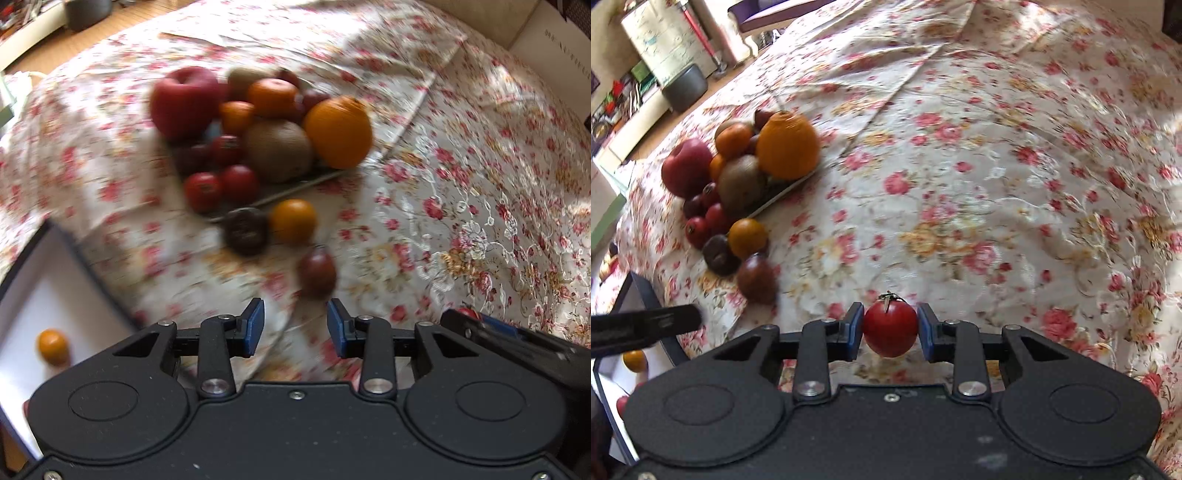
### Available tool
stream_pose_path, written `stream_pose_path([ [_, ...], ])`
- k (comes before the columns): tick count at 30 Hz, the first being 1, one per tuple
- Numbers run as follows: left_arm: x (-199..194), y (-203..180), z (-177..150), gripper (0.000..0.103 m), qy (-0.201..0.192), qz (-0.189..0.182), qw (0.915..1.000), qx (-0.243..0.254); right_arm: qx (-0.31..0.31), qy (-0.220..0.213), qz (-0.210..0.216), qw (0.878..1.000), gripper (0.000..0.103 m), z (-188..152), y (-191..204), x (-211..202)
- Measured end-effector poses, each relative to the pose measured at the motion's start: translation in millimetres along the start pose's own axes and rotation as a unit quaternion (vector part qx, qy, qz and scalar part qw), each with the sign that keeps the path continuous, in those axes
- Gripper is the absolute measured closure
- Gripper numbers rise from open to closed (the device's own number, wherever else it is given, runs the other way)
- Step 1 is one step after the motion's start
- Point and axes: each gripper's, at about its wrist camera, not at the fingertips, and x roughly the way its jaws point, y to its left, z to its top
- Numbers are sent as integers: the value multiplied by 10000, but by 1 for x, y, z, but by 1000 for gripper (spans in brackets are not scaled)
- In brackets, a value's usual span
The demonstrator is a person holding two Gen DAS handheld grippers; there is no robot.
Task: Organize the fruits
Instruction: 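Grasp the dark red teardrop fruit with the left gripper while the right gripper holds the tomato, then carry both held fruits into the white box and open both grippers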
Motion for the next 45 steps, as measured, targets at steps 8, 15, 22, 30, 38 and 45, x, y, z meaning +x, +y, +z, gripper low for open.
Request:
stream_pose_path([
  [8,34,-19,13,57,10,249,9997,8,191,-36,71,9998,71,0,-20,0],
  [15,50,-24,13,64,135,370,9992,-68,221,17,85,9997,71,-2,-20,5],
  [22,22,-1,-10,64,108,483,9982,-333,79,-24,185,9998,71,-7,-5,-6],
  [30,-26,55,-52,64,-32,924,9935,-670,-463,23,482,9978,71,-22,45,-26],
  [38,-52,105,-99,64,-147,1352,9857,-997,-1030,315,1039,9887,71,-48,108,-41],
  [45,-66,134,-127,64,-328,1259,9832,-1284,-1401,402,1210,9819,71,-64,156,-53],
])
